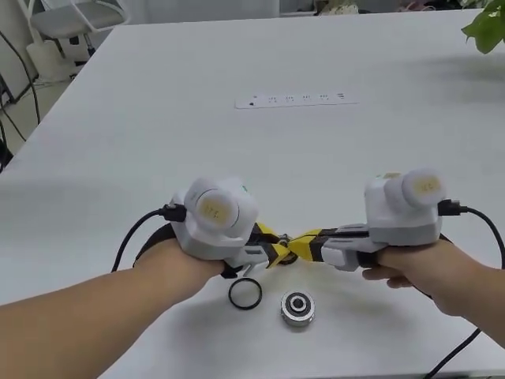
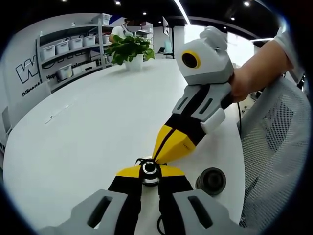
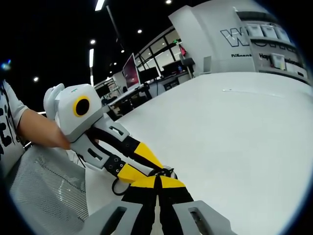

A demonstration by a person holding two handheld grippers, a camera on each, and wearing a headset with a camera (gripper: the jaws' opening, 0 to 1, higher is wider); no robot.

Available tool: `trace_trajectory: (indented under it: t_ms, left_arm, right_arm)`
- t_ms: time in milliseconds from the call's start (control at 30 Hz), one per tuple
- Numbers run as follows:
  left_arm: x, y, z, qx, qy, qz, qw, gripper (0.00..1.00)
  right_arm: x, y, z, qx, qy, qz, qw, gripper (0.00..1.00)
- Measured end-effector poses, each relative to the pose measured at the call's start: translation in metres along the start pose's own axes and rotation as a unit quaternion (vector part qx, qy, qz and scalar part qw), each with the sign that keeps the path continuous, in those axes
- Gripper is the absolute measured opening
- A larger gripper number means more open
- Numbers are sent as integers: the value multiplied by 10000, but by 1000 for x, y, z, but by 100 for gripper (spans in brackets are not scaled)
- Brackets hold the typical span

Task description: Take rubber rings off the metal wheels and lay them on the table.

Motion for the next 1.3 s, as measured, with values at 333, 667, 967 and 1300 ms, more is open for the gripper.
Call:
trace_trajectory:
  t_ms: [333, 667, 967, 1300]
  left_arm:
    - [0, 0, 0, 35, 16, 16, 10000, 7]
    - [1, 0, 0, 19, 45, 14, 10000, 7]
    - [2, 1, 1, 27, 77, -11, 10000, 7]
    - [2, 2, 0, -18, 75, 108, 9999, 7]
  right_arm:
    - [-9, 10, -2, 266, 290, -31, 9992, 0]
    - [2, 3, 1, 144, -6, -5, 9999, 0]
    - [2, 1, 1, 109, -76, 40, 9999, 0]
    - [2, 1, 1, 105, -104, 160, 9998, 0]
Point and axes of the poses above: the centre of the closed fingertips' face, and the gripper's own axes: z roughly backward along the fingers, x roughly to its right, y roughly out of its top, the point moved 7 cm from there along z, roughly backward along the fingers, and after that the axes turned 7 degrees about y, right-handed, at the moved point
